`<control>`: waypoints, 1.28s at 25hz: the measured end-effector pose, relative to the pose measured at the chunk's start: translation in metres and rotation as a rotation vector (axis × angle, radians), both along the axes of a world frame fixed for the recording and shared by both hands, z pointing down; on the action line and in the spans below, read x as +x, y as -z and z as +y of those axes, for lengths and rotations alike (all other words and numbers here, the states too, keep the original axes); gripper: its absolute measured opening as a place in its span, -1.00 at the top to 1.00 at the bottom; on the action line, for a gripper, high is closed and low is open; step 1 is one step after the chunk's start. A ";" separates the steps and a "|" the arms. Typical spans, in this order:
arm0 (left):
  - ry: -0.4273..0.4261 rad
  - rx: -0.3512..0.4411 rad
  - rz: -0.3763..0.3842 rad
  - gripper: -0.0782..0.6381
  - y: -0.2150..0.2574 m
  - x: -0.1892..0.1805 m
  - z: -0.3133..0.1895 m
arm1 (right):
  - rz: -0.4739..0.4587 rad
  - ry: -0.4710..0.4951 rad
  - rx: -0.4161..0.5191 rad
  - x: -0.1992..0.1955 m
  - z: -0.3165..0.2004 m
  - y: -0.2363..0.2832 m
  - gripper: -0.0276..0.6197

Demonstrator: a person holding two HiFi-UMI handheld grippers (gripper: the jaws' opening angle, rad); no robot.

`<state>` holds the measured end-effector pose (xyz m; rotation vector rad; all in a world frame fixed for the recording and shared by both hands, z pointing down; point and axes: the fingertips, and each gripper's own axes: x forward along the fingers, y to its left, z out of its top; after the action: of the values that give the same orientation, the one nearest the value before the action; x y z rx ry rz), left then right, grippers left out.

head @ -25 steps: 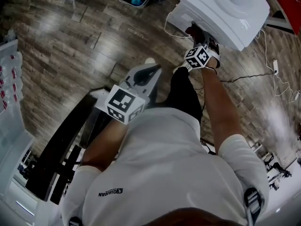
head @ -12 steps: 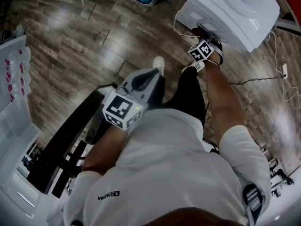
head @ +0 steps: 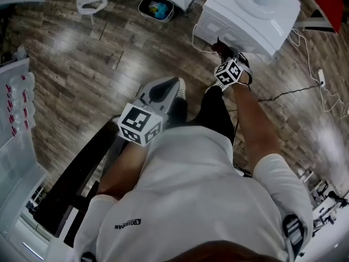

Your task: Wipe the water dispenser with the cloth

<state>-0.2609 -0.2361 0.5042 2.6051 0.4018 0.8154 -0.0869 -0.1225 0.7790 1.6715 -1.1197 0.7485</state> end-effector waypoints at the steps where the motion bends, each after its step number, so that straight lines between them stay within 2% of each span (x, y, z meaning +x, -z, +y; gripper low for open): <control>1: -0.011 -0.001 0.016 0.79 0.006 0.003 0.001 | 0.002 -0.009 0.029 -0.006 0.002 0.017 0.65; 4: -0.057 -0.001 0.073 0.79 0.025 0.015 0.006 | -0.026 -0.071 0.142 -0.023 0.008 0.072 0.65; 11: -0.205 -0.001 0.181 0.79 0.058 0.031 0.031 | -0.236 -0.296 0.457 -0.070 0.027 0.203 0.65; 14: -0.283 0.016 0.213 0.79 0.062 0.037 0.047 | -0.214 -0.352 0.566 -0.075 0.040 0.257 0.65; 17: -0.314 0.027 0.234 0.79 0.067 0.045 0.062 | -0.201 -0.415 0.682 -0.078 0.060 0.299 0.65; 21: -0.292 0.023 0.258 0.79 0.082 0.052 0.091 | -0.227 -0.442 0.770 -0.081 0.095 0.330 0.65; 27: -0.212 0.041 0.254 0.79 0.087 0.067 0.154 | -0.199 -0.355 0.788 -0.072 0.167 0.352 0.65; 32: -0.123 0.016 0.291 0.79 0.095 0.092 0.209 | -0.189 -0.337 0.821 -0.058 0.238 0.362 0.65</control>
<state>-0.1691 -0.0270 0.4089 2.7422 0.6446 0.4759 -0.1452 0.1155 0.4174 2.5664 -1.4052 0.7057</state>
